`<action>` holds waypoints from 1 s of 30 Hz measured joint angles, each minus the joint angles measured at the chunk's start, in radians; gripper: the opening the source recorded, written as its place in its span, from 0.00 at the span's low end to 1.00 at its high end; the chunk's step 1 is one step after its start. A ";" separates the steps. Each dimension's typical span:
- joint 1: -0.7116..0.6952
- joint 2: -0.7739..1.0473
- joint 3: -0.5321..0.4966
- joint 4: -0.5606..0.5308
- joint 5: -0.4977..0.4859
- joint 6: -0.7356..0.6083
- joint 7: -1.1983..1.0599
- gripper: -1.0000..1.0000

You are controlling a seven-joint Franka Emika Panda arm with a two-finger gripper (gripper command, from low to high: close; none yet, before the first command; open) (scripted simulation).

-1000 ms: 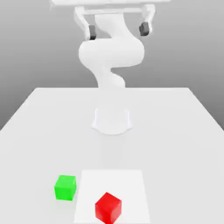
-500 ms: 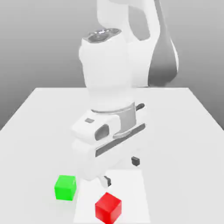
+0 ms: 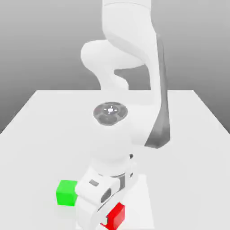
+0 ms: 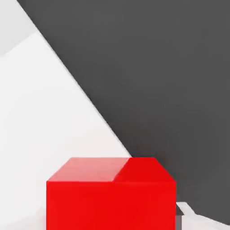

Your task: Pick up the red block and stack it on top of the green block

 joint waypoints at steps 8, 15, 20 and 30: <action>0.037 -0.199 -0.086 -0.045 -0.139 -0.147 0.032 0.00; -0.076 -0.332 -0.142 -0.132 -0.247 -0.180 -0.348 0.00; -0.153 -0.409 -0.176 -0.200 -0.287 -0.186 -0.659 0.00; -0.169 -0.345 -0.177 -0.230 -0.195 -0.095 -0.927 0.00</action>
